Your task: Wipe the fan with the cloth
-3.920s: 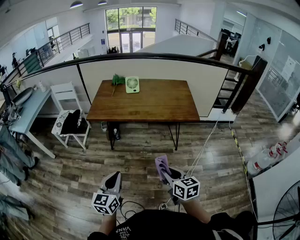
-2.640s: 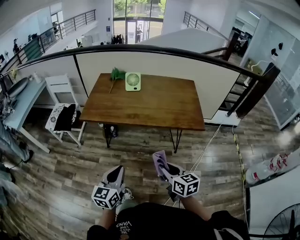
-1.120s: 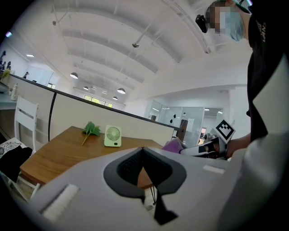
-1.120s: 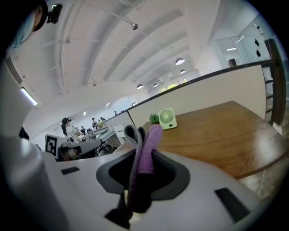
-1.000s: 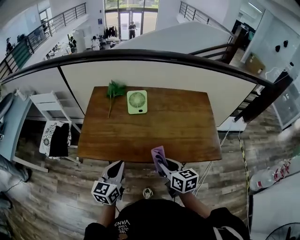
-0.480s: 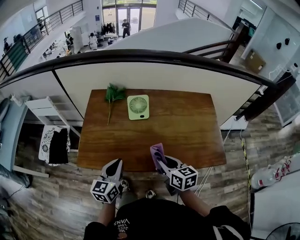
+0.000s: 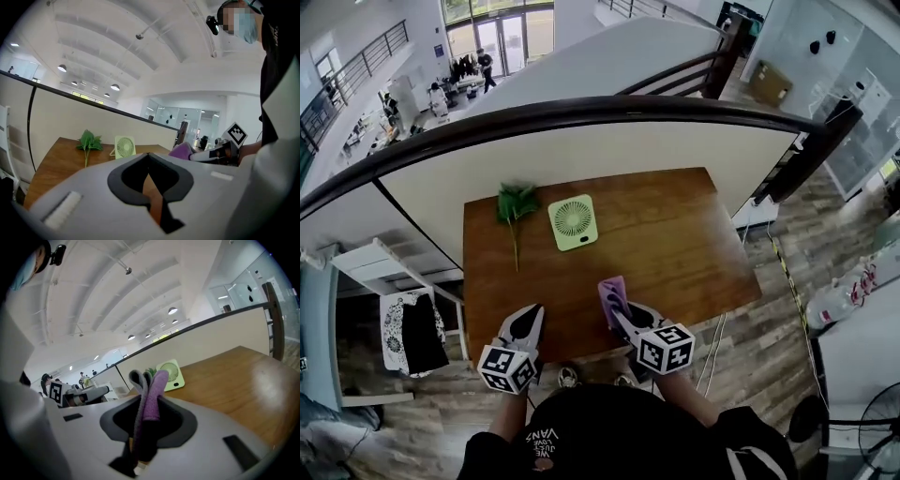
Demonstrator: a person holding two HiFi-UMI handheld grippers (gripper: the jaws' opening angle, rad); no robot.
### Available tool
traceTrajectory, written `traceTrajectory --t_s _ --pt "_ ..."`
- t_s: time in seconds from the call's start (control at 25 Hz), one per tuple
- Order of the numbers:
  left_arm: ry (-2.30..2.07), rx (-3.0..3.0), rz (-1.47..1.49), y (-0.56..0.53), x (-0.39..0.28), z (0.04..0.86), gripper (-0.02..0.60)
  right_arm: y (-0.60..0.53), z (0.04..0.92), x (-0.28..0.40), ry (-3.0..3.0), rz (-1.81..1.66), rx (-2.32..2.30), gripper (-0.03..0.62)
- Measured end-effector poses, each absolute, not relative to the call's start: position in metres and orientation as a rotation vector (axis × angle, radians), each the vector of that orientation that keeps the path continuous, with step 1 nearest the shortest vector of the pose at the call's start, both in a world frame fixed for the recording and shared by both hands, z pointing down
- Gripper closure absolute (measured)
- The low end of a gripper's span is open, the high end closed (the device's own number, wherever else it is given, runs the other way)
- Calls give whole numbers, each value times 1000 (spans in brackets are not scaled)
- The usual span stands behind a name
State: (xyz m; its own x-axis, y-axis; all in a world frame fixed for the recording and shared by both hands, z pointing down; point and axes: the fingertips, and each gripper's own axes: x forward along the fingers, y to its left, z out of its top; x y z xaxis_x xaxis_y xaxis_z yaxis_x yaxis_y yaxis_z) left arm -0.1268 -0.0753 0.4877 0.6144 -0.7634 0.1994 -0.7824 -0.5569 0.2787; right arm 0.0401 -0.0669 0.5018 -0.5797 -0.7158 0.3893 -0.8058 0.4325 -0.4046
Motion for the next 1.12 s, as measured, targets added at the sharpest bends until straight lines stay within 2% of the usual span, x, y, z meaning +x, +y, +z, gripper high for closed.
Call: traceTrajectory --t_s 0.52,1.12 --pt "-1037 2576 114 -144 -149 508 568 -105 500 9 -2443 785 1551 499" --pt "-1095 2427 139 -219 -127 557 566 -188 520 14 -2436 742 1315 499"
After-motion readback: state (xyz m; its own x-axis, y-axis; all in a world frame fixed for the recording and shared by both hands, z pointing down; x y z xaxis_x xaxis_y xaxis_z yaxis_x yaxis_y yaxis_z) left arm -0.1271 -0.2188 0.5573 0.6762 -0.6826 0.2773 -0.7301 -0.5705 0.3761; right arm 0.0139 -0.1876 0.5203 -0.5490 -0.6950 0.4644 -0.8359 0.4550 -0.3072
